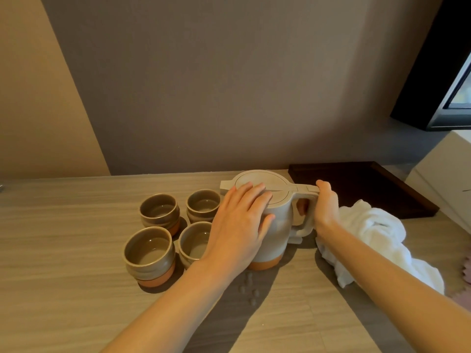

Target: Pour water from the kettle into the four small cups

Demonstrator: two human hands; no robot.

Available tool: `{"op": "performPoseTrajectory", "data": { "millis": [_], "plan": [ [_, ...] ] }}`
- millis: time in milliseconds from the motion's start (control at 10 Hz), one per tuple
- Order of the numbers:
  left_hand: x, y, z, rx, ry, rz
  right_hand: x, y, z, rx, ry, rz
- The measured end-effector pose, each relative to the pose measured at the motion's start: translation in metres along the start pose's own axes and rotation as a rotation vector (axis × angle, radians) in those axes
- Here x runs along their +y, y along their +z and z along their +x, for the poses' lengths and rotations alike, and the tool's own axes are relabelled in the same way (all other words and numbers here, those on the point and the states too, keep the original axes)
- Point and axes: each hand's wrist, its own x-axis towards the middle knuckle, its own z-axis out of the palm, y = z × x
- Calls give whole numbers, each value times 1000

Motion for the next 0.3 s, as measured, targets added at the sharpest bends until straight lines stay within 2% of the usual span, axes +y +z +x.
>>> {"op": "performPoseTrajectory", "data": {
  "millis": [100, 300],
  "plan": [
    [4, -3, 1, -7, -7, 26, -7, -7, -4, 53, -34, -277],
    [13, -20, -4, -24, -97, -114, -18, -22, -40, -67, -209, -507]
  ]
}}
